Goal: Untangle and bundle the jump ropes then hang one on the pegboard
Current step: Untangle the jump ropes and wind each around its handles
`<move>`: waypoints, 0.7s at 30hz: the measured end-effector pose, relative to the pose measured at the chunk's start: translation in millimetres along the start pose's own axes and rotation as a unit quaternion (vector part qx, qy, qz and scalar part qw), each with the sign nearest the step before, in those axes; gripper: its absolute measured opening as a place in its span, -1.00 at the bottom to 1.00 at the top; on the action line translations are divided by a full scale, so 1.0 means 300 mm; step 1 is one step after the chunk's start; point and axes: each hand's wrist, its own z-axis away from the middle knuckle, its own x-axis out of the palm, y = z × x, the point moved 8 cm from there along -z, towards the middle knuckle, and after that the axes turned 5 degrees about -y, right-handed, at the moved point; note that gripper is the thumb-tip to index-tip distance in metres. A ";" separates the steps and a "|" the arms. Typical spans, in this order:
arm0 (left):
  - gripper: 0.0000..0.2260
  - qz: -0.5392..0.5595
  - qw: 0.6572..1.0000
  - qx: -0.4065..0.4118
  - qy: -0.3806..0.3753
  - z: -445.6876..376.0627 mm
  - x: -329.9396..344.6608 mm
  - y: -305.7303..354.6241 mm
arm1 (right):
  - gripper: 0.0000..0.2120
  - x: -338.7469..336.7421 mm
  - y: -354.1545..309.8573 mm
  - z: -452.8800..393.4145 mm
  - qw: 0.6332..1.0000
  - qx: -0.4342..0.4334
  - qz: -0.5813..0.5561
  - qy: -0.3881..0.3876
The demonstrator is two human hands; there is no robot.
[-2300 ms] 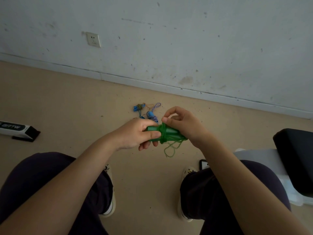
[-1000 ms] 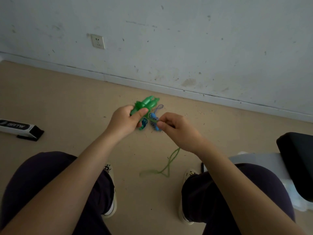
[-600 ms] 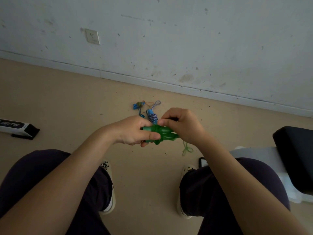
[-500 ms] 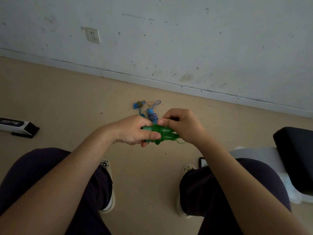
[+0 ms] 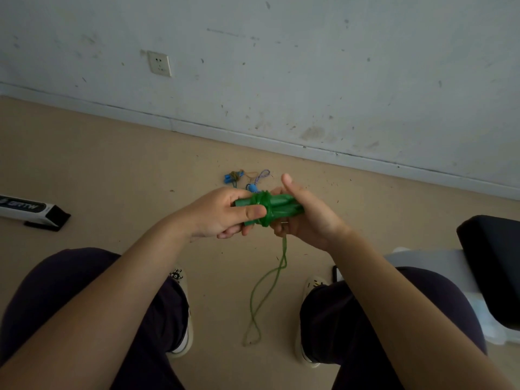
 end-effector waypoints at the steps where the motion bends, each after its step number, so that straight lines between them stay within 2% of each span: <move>1: -0.66 0.022 1.000 0.008 0.021 -0.001 -0.009 0.003 | -0.48 0.001 -0.001 -0.001 1.000 -0.007 -0.026 -0.008; 3: -0.63 0.070 0.993 0.029 0.094 0.000 -0.050 0.012 | -0.47 0.006 -0.010 -0.006 0.998 -0.034 -0.039 -0.020; 5: -0.67 0.082 0.979 0.044 0.182 0.010 -0.103 0.015 | -0.57 -0.002 -0.022 -0.008 0.999 -0.050 0.000 0.004; 8: -0.77 0.028 0.957 0.029 0.287 0.031 -0.156 -0.003 | -0.66 -0.049 -0.024 0.000 0.987 -0.019 0.131 0.093; 11: -0.76 -0.029 0.936 0.002 0.352 0.045 -0.194 -0.022 | -0.84 -0.042 -0.023 0.007 0.955 0.001 0.277 0.109; 13: -0.73 -0.105 0.922 -0.022 0.373 0.050 -0.214 -0.022 | -0.79 -0.024 -0.044 0.016 0.931 -0.018 0.341 0.127; 14: -0.72 -0.147 0.919 -0.036 0.365 0.047 -0.213 -0.021 | -0.77 -0.013 -0.066 0.022 0.922 -0.042 0.361 0.134; 16: -0.75 -0.200 0.931 -0.065 0.298 0.022 -0.181 -0.034 | -0.74 0.000 -0.112 0.037 0.904 -0.093 0.390 0.146; 19: -0.77 -0.210 0.967 -0.097 0.102 -0.019 -0.070 -0.064 | -0.71 -0.005 -0.163 0.054 0.877 -0.138 0.427 0.170; 21: -0.80 -0.162 0.983 -0.088 -0.020 -0.020 0.010 -0.056 | -0.70 -0.020 -0.174 0.057 0.865 -0.143 0.443 0.188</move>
